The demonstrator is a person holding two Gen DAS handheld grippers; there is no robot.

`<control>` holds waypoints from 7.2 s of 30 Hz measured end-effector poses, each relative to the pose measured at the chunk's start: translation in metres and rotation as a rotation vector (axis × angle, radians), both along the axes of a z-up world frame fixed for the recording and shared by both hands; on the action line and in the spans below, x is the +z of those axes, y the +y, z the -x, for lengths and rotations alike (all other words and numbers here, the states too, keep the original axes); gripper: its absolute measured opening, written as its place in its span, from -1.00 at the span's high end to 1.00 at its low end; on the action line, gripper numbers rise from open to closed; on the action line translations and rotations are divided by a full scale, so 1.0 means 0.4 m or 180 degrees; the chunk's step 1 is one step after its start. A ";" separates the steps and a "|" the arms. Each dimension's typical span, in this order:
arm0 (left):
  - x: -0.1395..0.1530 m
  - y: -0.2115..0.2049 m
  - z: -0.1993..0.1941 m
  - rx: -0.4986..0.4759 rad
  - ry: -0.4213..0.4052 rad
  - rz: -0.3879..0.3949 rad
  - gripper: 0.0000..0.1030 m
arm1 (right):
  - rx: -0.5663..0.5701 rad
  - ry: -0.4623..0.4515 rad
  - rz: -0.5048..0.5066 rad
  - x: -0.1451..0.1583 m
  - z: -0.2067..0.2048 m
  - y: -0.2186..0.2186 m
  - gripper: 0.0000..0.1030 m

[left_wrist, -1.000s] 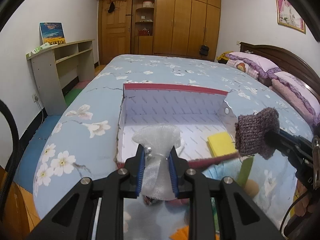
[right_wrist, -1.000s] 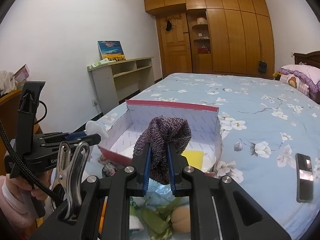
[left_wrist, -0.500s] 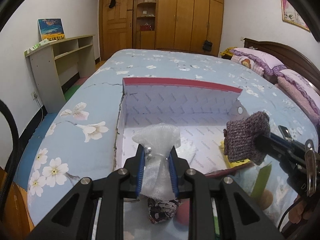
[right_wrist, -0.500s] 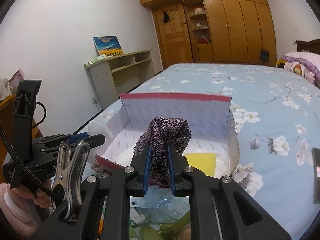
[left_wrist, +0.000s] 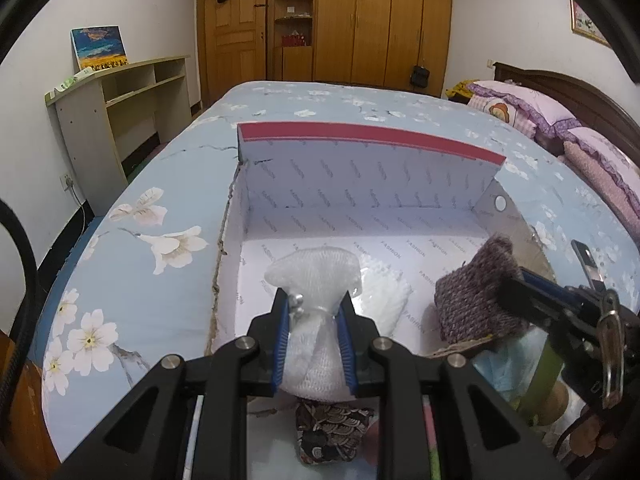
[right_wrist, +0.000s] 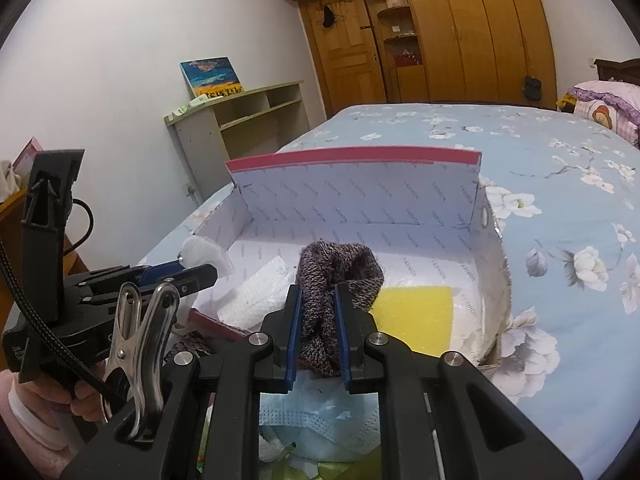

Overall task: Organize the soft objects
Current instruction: 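Carry the mesh pouch with the left tool while the right tool carries the sock into the box, then open the left tool to drop the pouch while the right tool drops the sock in the box, then grasp the beige foam piece with the right tool while the left tool reaches toward the black patterned pouch, then lift the beige foam with the right tool while the left tool grasps the black patterned pouch, then carry the foam with the right tool while the left tool carries the pouch over the box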

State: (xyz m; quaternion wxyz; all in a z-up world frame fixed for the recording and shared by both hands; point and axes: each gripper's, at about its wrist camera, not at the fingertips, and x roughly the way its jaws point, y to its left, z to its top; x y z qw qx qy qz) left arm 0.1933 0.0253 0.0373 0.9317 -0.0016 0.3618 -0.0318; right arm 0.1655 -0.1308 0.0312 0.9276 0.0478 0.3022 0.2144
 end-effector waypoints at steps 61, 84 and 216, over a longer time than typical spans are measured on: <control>-0.035 0.004 0.182 0.0051 0.0159 0.0340 0.05 | -0.0177 0.0016 0.0351 0.001 0.197 -0.106 0.18; -0.069 0.035 0.202 0.0196 0.0033 0.0565 0.06 | -0.0206 0.0197 0.0503 -0.095 0.223 -0.133 0.18; -0.022 -0.106 0.015 -0.0238 0.0003 0.0491 0.32 | -0.0334 0.0241 0.0383 -0.022 -0.130 -0.123 0.25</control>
